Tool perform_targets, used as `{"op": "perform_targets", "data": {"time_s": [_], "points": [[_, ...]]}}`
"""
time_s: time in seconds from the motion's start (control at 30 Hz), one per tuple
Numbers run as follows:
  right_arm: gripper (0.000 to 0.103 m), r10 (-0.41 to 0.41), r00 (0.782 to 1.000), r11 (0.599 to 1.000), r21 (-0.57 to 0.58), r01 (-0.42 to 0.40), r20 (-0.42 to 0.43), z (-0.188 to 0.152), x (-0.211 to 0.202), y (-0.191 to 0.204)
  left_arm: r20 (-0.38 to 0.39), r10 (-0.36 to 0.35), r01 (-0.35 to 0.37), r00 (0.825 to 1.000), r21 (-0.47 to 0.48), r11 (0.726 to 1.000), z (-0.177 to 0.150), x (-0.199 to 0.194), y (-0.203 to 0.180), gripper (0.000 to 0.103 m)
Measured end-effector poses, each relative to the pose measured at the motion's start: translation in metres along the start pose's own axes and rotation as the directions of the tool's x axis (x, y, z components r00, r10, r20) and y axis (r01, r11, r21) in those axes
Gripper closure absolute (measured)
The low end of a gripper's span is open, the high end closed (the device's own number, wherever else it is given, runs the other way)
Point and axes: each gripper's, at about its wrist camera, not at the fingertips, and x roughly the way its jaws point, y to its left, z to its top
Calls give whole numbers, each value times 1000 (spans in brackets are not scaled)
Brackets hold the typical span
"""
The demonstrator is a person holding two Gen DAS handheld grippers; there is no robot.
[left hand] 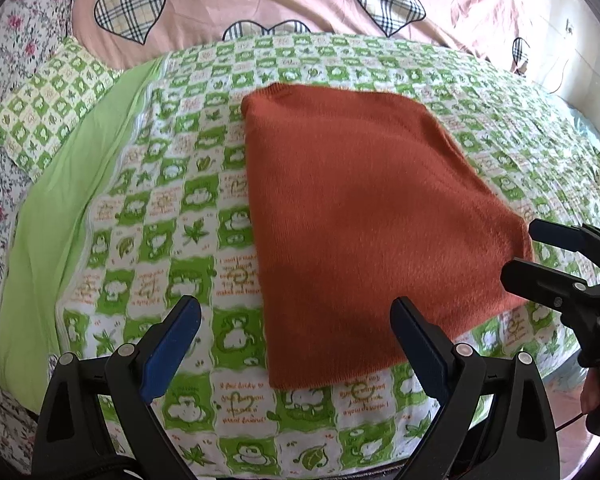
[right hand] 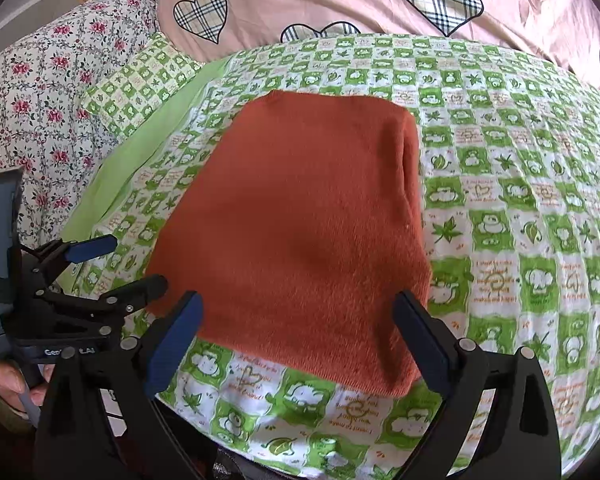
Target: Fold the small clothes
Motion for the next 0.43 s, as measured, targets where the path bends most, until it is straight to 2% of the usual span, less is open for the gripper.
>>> {"op": "perform_targets", "data": {"time_s": [0.43], "points": [[7,20,1000,1000,13,-20,15,11,9,-9,-10,12,-12,1000,-13,1000,13,6,1,7]]}}
